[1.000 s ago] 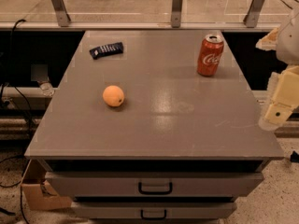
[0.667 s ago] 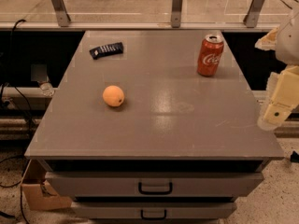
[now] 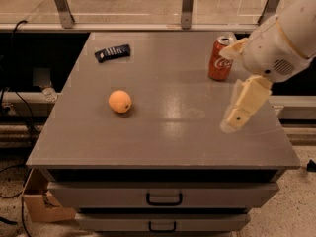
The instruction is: Move orange near rxbar blueberry
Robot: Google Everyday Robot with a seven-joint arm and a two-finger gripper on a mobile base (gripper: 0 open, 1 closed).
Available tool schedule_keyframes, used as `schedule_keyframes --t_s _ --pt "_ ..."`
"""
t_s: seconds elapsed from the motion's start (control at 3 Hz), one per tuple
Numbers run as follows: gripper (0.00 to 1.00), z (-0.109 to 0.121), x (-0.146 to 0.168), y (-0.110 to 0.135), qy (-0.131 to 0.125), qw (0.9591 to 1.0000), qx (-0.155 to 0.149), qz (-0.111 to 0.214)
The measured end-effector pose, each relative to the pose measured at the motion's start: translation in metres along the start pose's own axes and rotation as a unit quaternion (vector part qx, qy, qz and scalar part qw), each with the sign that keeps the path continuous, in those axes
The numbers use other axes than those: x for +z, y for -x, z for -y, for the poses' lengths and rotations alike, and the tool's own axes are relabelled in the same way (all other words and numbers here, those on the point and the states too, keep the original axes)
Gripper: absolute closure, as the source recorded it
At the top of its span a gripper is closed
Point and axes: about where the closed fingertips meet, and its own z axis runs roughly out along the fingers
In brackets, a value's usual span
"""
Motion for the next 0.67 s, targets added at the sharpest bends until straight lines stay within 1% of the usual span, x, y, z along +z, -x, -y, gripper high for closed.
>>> schedule_keyframes --t_s 0.33,0.67 --pt "0.0 -0.005 0.042 0.068 0.027 0.994 -0.011 0.105" --pt "0.0 -0.005 0.043 0.082 0.025 0.992 -0.011 0.123"
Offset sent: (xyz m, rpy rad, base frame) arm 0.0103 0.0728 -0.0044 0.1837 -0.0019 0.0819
